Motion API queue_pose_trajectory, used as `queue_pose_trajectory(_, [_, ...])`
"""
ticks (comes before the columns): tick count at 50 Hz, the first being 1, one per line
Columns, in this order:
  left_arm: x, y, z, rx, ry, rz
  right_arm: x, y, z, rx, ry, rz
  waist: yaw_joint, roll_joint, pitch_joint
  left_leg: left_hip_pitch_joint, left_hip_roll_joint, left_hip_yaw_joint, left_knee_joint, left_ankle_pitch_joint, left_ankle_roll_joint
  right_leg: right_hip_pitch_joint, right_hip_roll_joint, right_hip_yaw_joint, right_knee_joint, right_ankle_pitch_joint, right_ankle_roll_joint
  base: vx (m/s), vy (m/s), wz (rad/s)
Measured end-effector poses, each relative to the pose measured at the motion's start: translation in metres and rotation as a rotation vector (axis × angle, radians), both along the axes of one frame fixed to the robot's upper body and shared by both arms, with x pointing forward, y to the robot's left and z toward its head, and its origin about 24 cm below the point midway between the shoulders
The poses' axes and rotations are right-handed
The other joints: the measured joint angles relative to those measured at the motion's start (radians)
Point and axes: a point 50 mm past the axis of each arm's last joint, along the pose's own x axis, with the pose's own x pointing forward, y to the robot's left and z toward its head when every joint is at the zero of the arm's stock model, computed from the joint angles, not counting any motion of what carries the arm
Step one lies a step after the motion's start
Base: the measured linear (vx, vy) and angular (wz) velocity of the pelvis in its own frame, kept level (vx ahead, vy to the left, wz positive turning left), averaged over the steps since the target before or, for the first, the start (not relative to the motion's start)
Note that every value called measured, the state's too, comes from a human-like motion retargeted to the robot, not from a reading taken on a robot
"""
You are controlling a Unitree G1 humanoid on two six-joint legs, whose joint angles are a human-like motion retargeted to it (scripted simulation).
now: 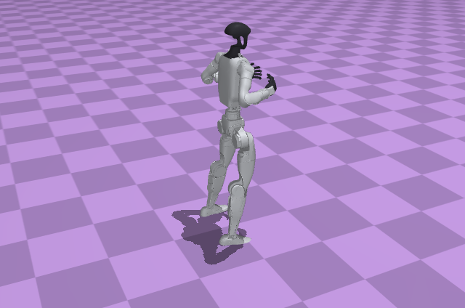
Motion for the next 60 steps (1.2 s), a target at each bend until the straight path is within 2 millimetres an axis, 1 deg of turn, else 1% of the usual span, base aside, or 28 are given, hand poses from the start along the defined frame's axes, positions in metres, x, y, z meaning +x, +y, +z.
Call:
queue_pose_trajectory(3, [0.001,-0.003,0.009,-0.134,-0.005,-0.041,-0.004,0.002,0.008,0.182,0.025,0.012,-0.003,0.0,-0.002,-0.003,-0.001,-0.003,0.001,0.001,0.0,-0.001,-0.001,-0.002,0.0,0.001,0.0,0.0,0.0,0.0])
queue_pose_trajectory(5, [0.003,-0.005,0.011,-0.172,-0.006,-0.061,-0.006,0.004,0.014,0.347,0.057,0.045,-0.008,0.0,-0.003,-0.005,-0.002,-0.005,0.001,0.002,0.0,-0.002,-0.003,-0.004,0.0,0.0,0.0,0.0,0.0,0.0])
queue_pose_trajectory(8, [0.007,-0.006,0.005,-0.116,-0.001,-0.061,-0.011,0.011,0.025,0.579,0.103,0.152,-0.021,-0.004,-0.005,-0.008,-0.007,-0.009,0.002,0.003,0.002,-0.002,-0.008,-0.006,0.0,-0.001,0.0,0.0,0.0,0.0])
queue_pose_trajectory(10, [0.009,-0.005,0.0,-0.037,-0.002,-0.046,-0.014,0.015,0.034,0.679,0.107,0.235,-0.031,-0.007,-0.007,-0.009,-0.01,-0.01,0.002,0.004,0.004,-0.002,-0.011,-0.006,0.0,-0.001,0.0,0.0,0.0,0.0])
queue_pose_trajectory(12, [0.009,-0.002,-0.001,0.041,-0.022,-0.021,-0.017,0.017,0.044,0.724,0.077,0.292,-0.039,-0.01,-0.009,-0.011,-0.012,-0.011,0.003,0.005,0.006,-0.004,-0.013,-0.006,0.001,-0.002,0.0,0.0,0.0,0.0])
queue_pose_trajectory(15, [0.008,0.0,0.007,0.093,-0.083,0.01,-0.02,0.018,0.057,0.762,0.024,0.336,-0.045,-0.014,-0.012,-0.014,-0.015,-0.011,0.004,0.007,0.007,-0.006,-0.015,-0.004,0.001,-0.001,0.0,0.0,0.0,0.0])
queue_pose_trajectory(18, [0.005,-0.002,0.024,0.015,-0.14,-0.017,-0.02,0.019,0.058,0.79,0.034,0.368,-0.046,-0.014,-0.017,-0.016,-0.016,-0.01,0.004,0.007,0.006,-0.009,-0.016,-0.002,0.001,0.001,0.0,0.0,0.0,0.0])
queue_pose_trajectory(20, [0.002,-0.006,0.033,-0.083,-0.158,-0.073,-0.018,0.02,0.053,0.774,0.064,0.369,-0.043,-0.013,-0.02,-0.017,-0.015,-0.009,0.004,0.008,0.006,-0.011,-0.016,0.0,0.001,0.003,0.0,0.0,0.0,0.0])
queue_pose_trajectory(22, [0.002,-0.01,0.04,-0.193,-0.157,-0.136,-0.014,0.017,0.045,0.712,0.095,0.328,-0.041,-0.006,-0.005,-0.005,-0.012,-0.01,0.006,0.003,0.006,0.005,-0.013,-0.003,-0.003,0.004,0.0,0.0,0.0,0.0])
queue_pose_trajectory(25, [0.005,-0.015,0.039,-0.271,-0.12,-0.208,-0.006,0.011,0.03,0.522,0.097,0.214,-0.032,0.001,-0.005,-0.003,-0.009,-0.008,0.005,0.004,0.003,0.004,-0.009,-0.001,-0.003,0.007,0.0,0.0,0.0,0.0])
queue_pose_trajectory(28, [0.009,-0.018,0.024,-0.192,-0.052,-0.214,-0.002,0.005,0.02,0.244,0.021,0.101,-0.025,0.001,-0.026,-0.018,-0.008,-0.002,0.0,0.011,0.002,-0.019,-0.008,0.005,0.002,0.008,0.0,0.0,0.0,0.0])
queue_pose_trajectory(30, [0.011,-0.016,0.01,-0.088,0.001,-0.192,0.0,0.002,0.02,0.089,-0.043,0.051,-0.024,0.003,-0.028,-0.019,-0.007,0.0,-0.001,0.013,0.004,-0.021,-0.007,0.005,0.002,0.008,0.0,0.0,0.0,0.0])
queue_pose_trajectory(31, [0.011,-0.013,0.002,-0.032,0.028,-0.178,0.001,0.002,0.021,0.046,-0.068,0.038,-0.023,0.003,-0.028,-0.02,-0.008,0.0,-0.002,0.013,0.005,-0.022,-0.007,0.006,0.002,0.008,0.0,0.0,0.0,0.0])
queue_pose_trajectory(33, [0.011,-0.008,-0.012,0.064,0.077,-0.156,0.001,0.002,0.024,0.014,-0.1,0.027,-0.022,0.002,-0.029,-0.02,-0.008,0.001,-0.003,0.014,0.008,-0.022,-0.007,0.006,0.001,0.007,0.0,0.0,0.0,0.0])
queue_pose_trajectory(35, [0.01,-0.002,-0.018,0.104,0.111,-0.14,0.0,0.003,0.028,0.077,-0.097,0.041,-0.019,0.002,-0.031,-0.02,-0.008,0.002,-0.003,0.014,0.009,-0.022,-0.007,0.007,-0.002,0.008,0.0,0.0,0.0,0.0])
queue_pose_trajectory(36, [0.009,0.0,-0.017,0.087,0.118,-0.138,-0.001,0.005,0.031,0.145,-0.084,0.062,-0.017,0.001,-0.033,-0.021,-0.007,0.002,-0.003,0.014,0.009,-0.022,-0.007,0.007,-0.003,0.008,0.0,0.0,0.0,0.0])
queue_pose_trajectory(38, [0.006,0.002,-0.011,0.016,0.117,-0.141,-0.004,0.009,0.038,0.3,-0.053,0.12,-0.011,0.002,-0.039,-0.023,-0.006,0.003,-0.002,0.013,0.008,-0.023,-0.005,0.008,-0.006,0.01,0.0,0.0,0.0,0.0])
queue_pose_trajectory(40, [0.003,0.001,0.002,-0.097,0.088,-0.165,-0.008,0.013,0.046,0.464,-0.021,0.207,-0.005,0.003,-0.049,-0.025,-0.003,0.003,0.0,0.011,0.006,-0.024,-0.001,0.008,-0.008,0.011,0.0,0.0,0.0,0.0])
queue_pose_trajectory(43, [-0.002,-0.002,0.029,-0.304,0.01,-0.228,-0.015,0.019,0.056,0.682,0.027,0.335,-0.001,0.004,-0.057,-0.025,0.0,0.0,0.002,0.008,0.003,-0.019,0.002,0.005,-0.012,0.013,0.0,0.0,0.0,0.0])
queue_pose_trajectory(46, [-0.008,-0.008,0.054,-0.475,-0.085,-0.304,-0.018,0.023,0.058,0.838,0.092,0.416,-0.001,0.003,-0.068,-0.029,-0.001,-0.004,0.004,0.009,0.001,-0.021,0.0,0.002,-0.012,0.012,0.0,0.0,0.0,0.0])
queue_pose_trajectory(48, [-0.012,-0.01,0.069,-0.552,-0.151,-0.347,-0.018,0.024,0.056,0.907,0.135,0.433,-0.002,0.004,-0.069,-0.029,-0.002,-0.007,0.004,0.009,-0.001,-0.019,-0.001,-0.001,-0.011,0.011,0.0,0.0,0.0,0.0])
queue_pose_trajectory(50, [-0.016,-0.011,0.082,-0.607,-0.22,-0.371,-0.018,0.023,0.055,0.964,0.173,0.445,-0.006,0.007,-0.05,-0.015,-0.004,-0.015,0.009,0.002,0.004,0.004,-0.004,-0.008,-0.014,0.01,0.0,0.0,0.0,0.0])
queue_pose_trajectory(53, [-0.019,-0.012,0.095,-0.641,-0.292,-0.397,-0.018,0.021,0.057,1.013,0.171,0.438,-0.006,0.008,-0.05,-0.013,-0.006,-0.022,0.008,0.004,0.001,0.01,-0.005,-0.014,-0.014,0.008,0.0,0.0,0.0,0.0])
queue_pose_trajectory(57, [-0.018,-0.02,0.104,-0.632,-0.359,-0.425,-0.019,0.025,0.072,1.093,0.107,0.535,-0.008,-0.002,-0.079,-0.031,-0.015,-0.027,0.006,0.014,0.003,-0.009,-0.015,-0.018,-0.007,0.005,0.0,0.0,0.0,0.0])
queue_pose_trajectory(60, [-0.013,-0.03,0.107,-0.634,-0.368,-0.461,-0.015,0.031,0.085,1.097,0.033,0.593,-0.016,-0.008,-0.085,-0.033,-0.023,-0.032,0.006,0.016,0.009,-0.008,-0.023,-0.022,-0.004,0.002,0.0,0.0,0.0,0.0])
